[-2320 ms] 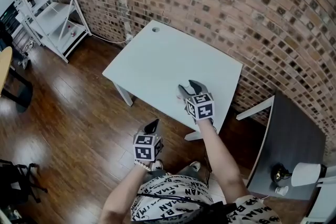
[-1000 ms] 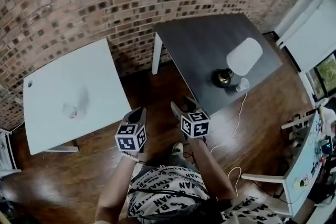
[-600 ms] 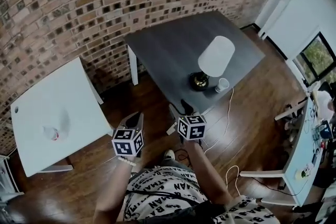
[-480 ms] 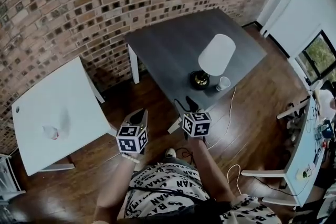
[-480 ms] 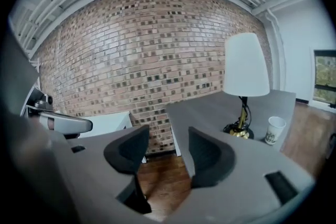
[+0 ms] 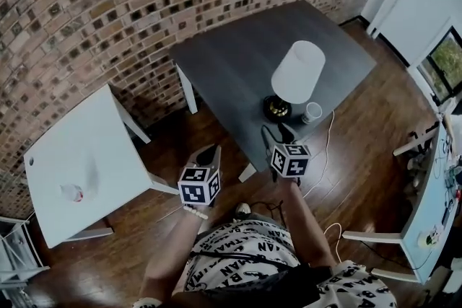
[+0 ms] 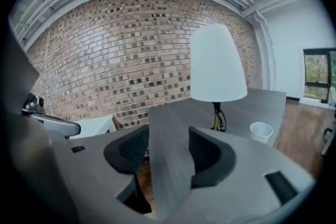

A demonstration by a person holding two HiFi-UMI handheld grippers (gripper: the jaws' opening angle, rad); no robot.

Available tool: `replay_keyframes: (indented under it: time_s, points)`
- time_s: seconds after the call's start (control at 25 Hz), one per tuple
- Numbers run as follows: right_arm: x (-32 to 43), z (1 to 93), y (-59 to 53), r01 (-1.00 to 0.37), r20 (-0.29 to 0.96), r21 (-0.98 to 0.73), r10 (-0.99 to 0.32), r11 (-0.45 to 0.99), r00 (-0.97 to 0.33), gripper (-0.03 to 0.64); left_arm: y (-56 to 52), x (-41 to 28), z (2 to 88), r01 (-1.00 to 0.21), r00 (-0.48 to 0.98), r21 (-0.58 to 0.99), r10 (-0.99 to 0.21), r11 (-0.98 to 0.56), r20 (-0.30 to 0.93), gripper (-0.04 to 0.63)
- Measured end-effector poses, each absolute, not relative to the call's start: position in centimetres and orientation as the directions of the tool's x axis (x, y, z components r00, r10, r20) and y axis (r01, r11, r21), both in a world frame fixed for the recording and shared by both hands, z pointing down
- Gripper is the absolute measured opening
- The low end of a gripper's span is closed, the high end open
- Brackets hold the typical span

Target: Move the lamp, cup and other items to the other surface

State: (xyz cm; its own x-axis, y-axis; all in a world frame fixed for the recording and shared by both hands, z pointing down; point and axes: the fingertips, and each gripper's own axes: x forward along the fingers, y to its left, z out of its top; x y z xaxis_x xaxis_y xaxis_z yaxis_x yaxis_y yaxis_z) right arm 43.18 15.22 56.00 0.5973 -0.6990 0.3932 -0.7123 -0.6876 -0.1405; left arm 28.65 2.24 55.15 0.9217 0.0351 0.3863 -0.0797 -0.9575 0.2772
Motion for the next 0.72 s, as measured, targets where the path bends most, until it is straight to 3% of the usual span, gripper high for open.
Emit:
replay_keyframes:
  time_s: [0.36, 0.72]
  points:
    - [52.6, 59.2, 19.4, -0.637, 0.371, -0.123, -0.631, -0.761, 0.682, 0.255, 3.7, 32.2, 57.1, -0.111, 0.909, 0.255, 0.005, -0.961, 0.416, 0.002]
    - [59.4, 62.7, 17.8, -0.660, 0.346, -0.130, -0.658, -0.740, 0.669, 0.253, 4.5, 32.9, 59.6, -0.162, 0.897, 0.240, -0.042, -0.957, 0.440, 0.002]
